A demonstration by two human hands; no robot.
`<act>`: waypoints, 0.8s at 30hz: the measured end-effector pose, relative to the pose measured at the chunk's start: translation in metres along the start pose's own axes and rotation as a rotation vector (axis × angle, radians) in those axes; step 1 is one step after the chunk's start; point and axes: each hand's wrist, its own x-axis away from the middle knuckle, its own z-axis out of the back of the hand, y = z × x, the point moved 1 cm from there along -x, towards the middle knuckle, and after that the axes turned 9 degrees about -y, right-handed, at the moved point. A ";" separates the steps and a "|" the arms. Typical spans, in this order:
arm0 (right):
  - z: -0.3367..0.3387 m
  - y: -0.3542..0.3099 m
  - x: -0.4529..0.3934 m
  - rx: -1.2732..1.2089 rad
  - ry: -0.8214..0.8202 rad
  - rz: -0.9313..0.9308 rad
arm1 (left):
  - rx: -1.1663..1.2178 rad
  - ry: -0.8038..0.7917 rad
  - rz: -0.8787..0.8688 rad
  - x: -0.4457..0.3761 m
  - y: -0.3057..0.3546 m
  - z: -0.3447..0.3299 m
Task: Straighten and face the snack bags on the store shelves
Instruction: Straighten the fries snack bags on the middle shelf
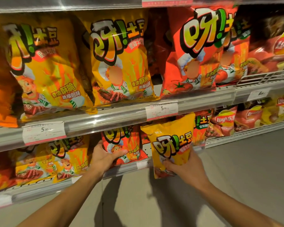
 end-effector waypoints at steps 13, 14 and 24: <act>0.046 0.024 0.046 -0.079 0.087 -0.207 | -0.039 -0.071 -0.140 -0.017 0.016 -0.112; 0.046 0.025 0.050 -0.083 0.080 -0.220 | -0.029 -0.082 -0.139 -0.019 0.016 -0.119; 0.020 0.009 0.067 -0.008 -0.101 -0.272 | -0.019 -0.117 -0.063 -0.047 0.002 -0.130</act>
